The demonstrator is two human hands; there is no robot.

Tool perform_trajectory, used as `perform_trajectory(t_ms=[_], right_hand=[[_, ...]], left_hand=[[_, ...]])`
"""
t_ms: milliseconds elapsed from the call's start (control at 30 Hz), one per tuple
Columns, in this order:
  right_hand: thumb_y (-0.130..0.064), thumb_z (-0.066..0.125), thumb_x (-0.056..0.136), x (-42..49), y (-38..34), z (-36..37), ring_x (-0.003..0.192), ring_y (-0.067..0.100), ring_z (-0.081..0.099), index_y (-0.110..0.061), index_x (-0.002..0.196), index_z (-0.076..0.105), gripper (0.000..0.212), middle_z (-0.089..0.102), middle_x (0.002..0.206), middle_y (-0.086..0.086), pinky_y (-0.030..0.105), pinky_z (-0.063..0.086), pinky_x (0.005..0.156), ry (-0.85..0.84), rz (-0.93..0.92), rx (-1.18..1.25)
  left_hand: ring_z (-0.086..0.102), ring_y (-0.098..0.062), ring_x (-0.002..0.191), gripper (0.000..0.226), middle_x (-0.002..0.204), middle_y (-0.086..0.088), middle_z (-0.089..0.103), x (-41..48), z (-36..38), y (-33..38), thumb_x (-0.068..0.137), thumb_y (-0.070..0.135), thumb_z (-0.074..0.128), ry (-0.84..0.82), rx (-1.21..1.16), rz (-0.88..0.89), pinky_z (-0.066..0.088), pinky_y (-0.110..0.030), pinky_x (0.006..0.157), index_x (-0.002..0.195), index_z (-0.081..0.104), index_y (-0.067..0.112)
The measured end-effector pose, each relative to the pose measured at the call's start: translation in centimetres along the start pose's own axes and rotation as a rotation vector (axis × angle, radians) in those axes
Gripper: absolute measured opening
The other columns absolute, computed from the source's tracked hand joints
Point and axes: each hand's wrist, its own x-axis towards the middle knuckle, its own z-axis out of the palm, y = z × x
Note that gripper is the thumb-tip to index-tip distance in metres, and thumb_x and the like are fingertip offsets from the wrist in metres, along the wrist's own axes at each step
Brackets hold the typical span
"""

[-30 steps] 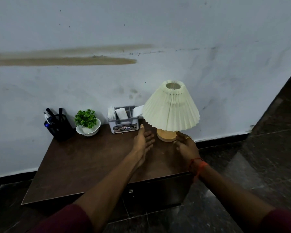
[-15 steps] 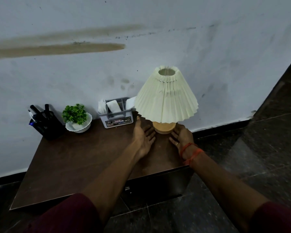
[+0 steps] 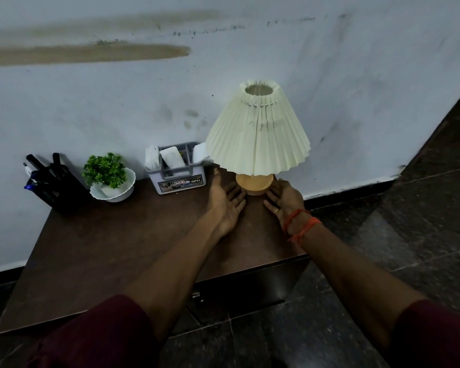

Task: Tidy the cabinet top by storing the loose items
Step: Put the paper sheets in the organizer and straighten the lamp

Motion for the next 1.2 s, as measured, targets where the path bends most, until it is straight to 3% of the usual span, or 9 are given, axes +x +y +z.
perform_trajectory(t_ms=[333, 667, 833, 933, 1000, 1133, 1200], right_hand=[[-0.029, 0.043, 0.098, 0.6, 0.2, 0.3, 0.113, 0.014, 0.051, -0.018, 0.136, 0.050, 0.041, 0.053, 0.137, -0.001, 0.036, 0.046, 0.094, -0.107, -0.020, 0.031], [-0.032, 0.046, 0.097, 1.1, 0.7, 0.2, 0.128, 0.017, 0.048, -0.019, 0.136, 0.050, 0.041, 0.051, 0.140, -0.002, 0.034, 0.046, 0.094, -0.151, -0.042, 0.013], [-0.023, 0.051, 0.094, 0.5, 1.9, 0.8, 0.120, 0.020, 0.055, -0.020, 0.126, 0.058, 0.033, 0.057, 0.131, 0.000, 0.036, 0.049, 0.096, -0.040, -0.172, -0.140], [-0.025, 0.058, 0.086, 0.3, 3.7, 1.4, 0.099, 0.015, 0.064, -0.028, 0.112, 0.066, 0.027, 0.064, 0.099, -0.013, 0.039, 0.053, 0.095, -0.014, -0.306, -0.362], [-0.027, 0.062, 0.082, -0.1, 4.8, 2.4, 0.094, 0.011, 0.063, -0.030, 0.106, 0.068, 0.025, 0.063, 0.088, -0.018, 0.043, 0.051, 0.097, -0.048, -0.332, -0.454], [-0.041, 0.062, 0.069, -0.5, 6.7, 4.9, 0.115, 0.007, 0.058, -0.046, 0.100, 0.067, 0.032, 0.065, 0.110, -0.023, 0.042, 0.044, 0.106, -0.185, -0.325, -0.543], [-0.043, 0.062, 0.065, 0.0, 7.4, 6.4, 0.119, 0.009, 0.056, -0.041, 0.115, 0.063, 0.050, 0.063, 0.122, -0.014, 0.042, 0.042, 0.108, -0.235, -0.322, -0.568]], left_hand=[[0.039, -0.027, 0.139, 0.082, 0.151, -0.015, 0.038, 1.2, -0.6, 0.8, 0.091, 0.067, 0.031, -0.039, -0.050, 0.010, 0.027, -0.040, 0.118, 0.147, 0.033, 0.006], [0.044, -0.026, 0.135, 0.080, 0.146, -0.013, 0.046, 1.2, -1.4, 0.3, 0.092, 0.067, 0.028, -0.040, -0.041, 0.014, 0.029, -0.038, 0.115, 0.145, 0.038, 0.008], [0.046, -0.027, 0.134, 0.076, 0.146, -0.014, 0.046, 0.3, -3.2, 1.0, 0.093, 0.063, 0.030, 0.008, -0.010, 0.045, 0.033, -0.038, 0.113, 0.144, 0.039, 0.008], [0.047, -0.027, 0.133, 0.073, 0.147, -0.014, 0.046, -0.4, -5.8, 2.4, 0.095, 0.060, 0.032, 0.068, 0.001, 0.091, 0.035, -0.037, 0.112, 0.144, 0.040, 0.007], [0.047, -0.027, 0.133, 0.072, 0.146, -0.014, 0.047, -0.9, -7.8, 3.6, 0.095, 0.059, 0.033, 0.103, 0.007, 0.118, 0.035, -0.037, 0.111, 0.143, 0.041, 0.006], [0.050, -0.026, 0.130, 0.068, 0.143, -0.013, 0.051, -2.0, -11.3, 6.3, 0.096, 0.056, 0.034, 0.160, 0.050, 0.172, 0.037, -0.036, 0.108, 0.141, 0.044, 0.006], [0.053, -0.026, 0.127, 0.058, 0.140, -0.013, 0.053, -2.5, -12.5, 7.5, 0.098, 0.047, 0.037, 0.228, 0.095, 0.221, 0.040, -0.035, 0.105, 0.139, 0.047, 0.006]])
